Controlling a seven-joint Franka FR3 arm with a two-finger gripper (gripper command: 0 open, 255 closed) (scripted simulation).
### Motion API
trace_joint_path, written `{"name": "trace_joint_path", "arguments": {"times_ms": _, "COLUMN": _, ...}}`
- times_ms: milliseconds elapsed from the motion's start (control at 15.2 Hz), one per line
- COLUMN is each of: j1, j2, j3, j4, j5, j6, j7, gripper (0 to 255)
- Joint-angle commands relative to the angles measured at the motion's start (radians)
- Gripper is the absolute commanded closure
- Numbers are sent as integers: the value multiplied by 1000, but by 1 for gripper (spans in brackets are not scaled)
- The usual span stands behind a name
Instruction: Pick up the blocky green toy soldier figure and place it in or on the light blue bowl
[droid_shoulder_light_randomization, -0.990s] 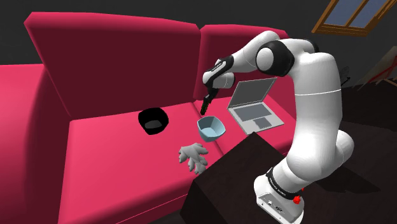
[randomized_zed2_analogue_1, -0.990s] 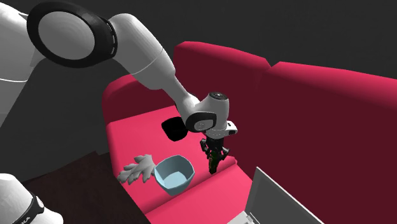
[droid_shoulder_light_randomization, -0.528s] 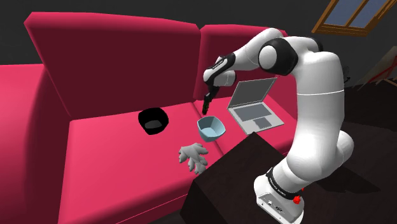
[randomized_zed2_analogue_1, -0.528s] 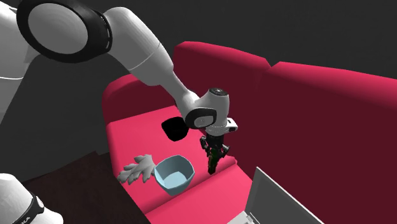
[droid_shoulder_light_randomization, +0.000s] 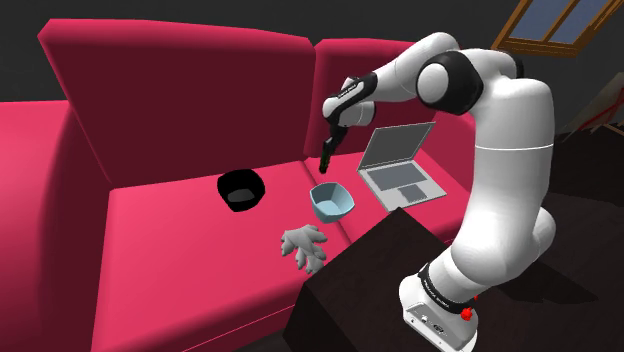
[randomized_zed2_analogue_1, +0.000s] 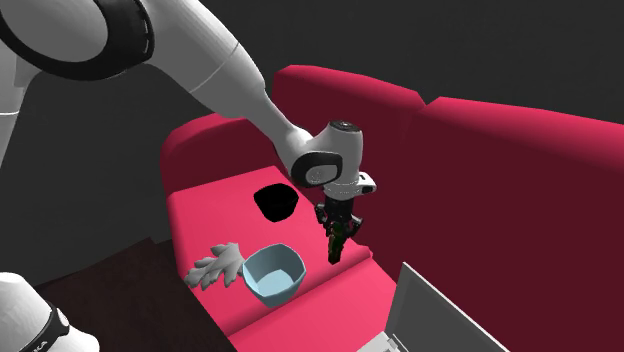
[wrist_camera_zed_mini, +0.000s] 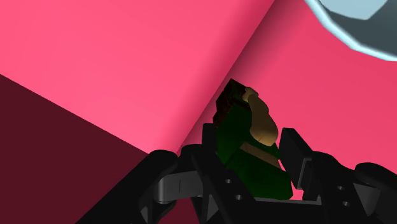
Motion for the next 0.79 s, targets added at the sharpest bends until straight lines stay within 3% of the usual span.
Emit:
{"name": "trace_joint_path", "arguments": {"times_ms": 0, "j1": 3, "j2": -22, "j3": -4, "j4": -3, "j5": -5, "j6": -18, "j7": 4, "gripper": 255}}
{"name": "trace_joint_path", "arguments": {"times_ms": 726, "j1": 17, "j2": -127, "j3": -24, "j4": -4, "j5": -33, "j6": -122, "j7": 27, "gripper": 255}}
